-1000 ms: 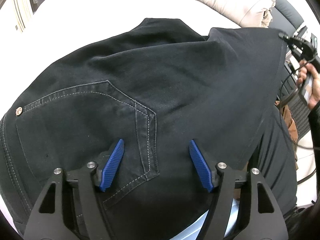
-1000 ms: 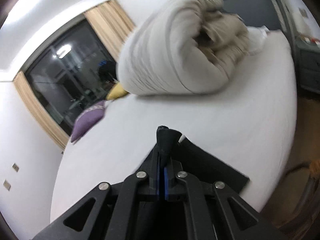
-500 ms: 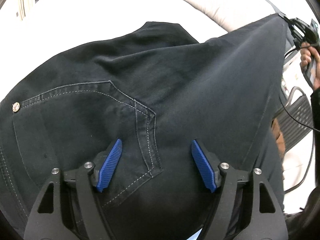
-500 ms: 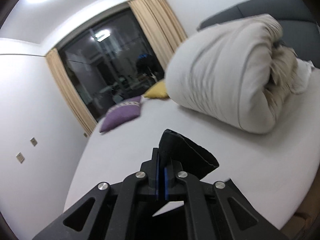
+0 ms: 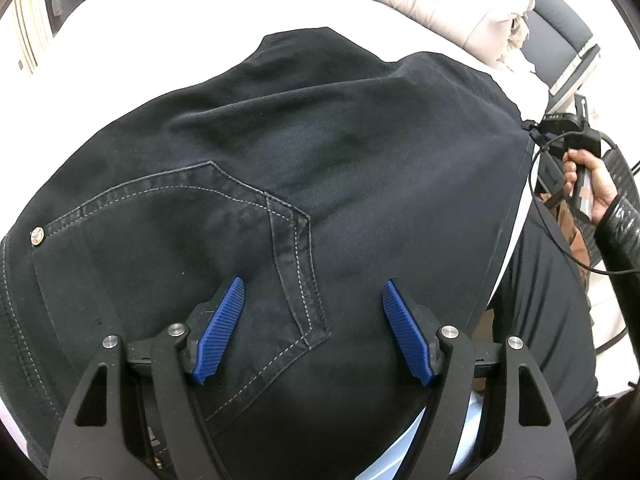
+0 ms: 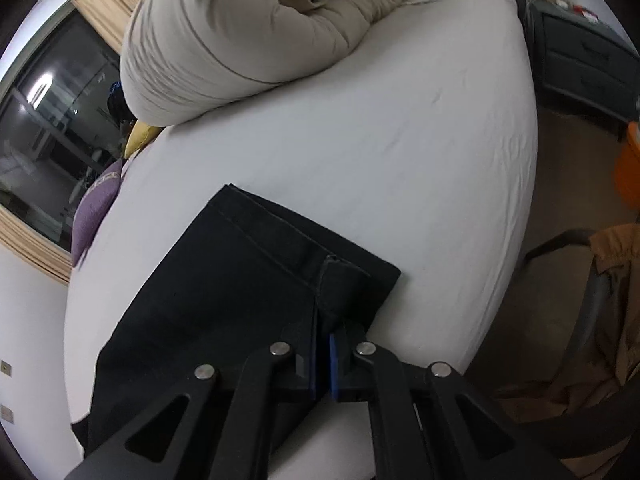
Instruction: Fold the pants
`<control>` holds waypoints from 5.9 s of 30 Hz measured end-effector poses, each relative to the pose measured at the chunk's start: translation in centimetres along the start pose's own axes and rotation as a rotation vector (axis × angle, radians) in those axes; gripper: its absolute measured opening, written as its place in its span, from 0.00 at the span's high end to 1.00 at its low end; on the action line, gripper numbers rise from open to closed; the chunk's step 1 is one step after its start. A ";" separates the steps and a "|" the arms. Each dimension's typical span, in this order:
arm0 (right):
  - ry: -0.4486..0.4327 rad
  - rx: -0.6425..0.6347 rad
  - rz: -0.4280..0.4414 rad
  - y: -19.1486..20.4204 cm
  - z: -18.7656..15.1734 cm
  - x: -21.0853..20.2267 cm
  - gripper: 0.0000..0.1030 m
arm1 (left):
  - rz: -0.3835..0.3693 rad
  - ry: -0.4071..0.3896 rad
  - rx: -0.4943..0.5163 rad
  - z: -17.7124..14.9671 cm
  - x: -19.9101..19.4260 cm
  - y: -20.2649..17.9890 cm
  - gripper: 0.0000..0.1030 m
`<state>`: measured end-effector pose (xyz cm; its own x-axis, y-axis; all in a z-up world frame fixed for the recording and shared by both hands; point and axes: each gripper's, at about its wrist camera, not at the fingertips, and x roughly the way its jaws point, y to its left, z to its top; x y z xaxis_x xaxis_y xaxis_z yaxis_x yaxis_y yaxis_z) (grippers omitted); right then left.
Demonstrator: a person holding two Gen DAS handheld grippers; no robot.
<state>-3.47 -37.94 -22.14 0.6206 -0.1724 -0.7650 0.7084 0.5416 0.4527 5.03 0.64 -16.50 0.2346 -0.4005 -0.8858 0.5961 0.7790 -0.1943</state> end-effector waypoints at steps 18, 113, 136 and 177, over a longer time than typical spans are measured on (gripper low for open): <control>0.007 -0.089 -0.246 -1.4 1.9 0.4 0.46 | 0.055 0.016 0.067 -2.0 -0.6 -0.3 0.31; 0.527 -0.267 0.579 24.8 -14.7 7.4 0.33 | 0.172 -0.170 -0.299 0.1 -8.1 5.3 0.01; 0.022 0.033 0.130 3.2 5.5 -1.4 0.30 | 0.183 -0.300 -0.447 -5.5 -18.9 6.7 0.01; 0.078 0.197 0.370 -2.6 -0.1 3.6 0.92 | -0.111 -0.117 -0.387 -2.1 -6.5 9.0 0.03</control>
<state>-3.06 -39.91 -26.10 0.8234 0.0709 -0.5630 0.4977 0.3866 0.7765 7.25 11.24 -13.35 0.2841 -0.5272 -0.8008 0.2954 0.8427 -0.4501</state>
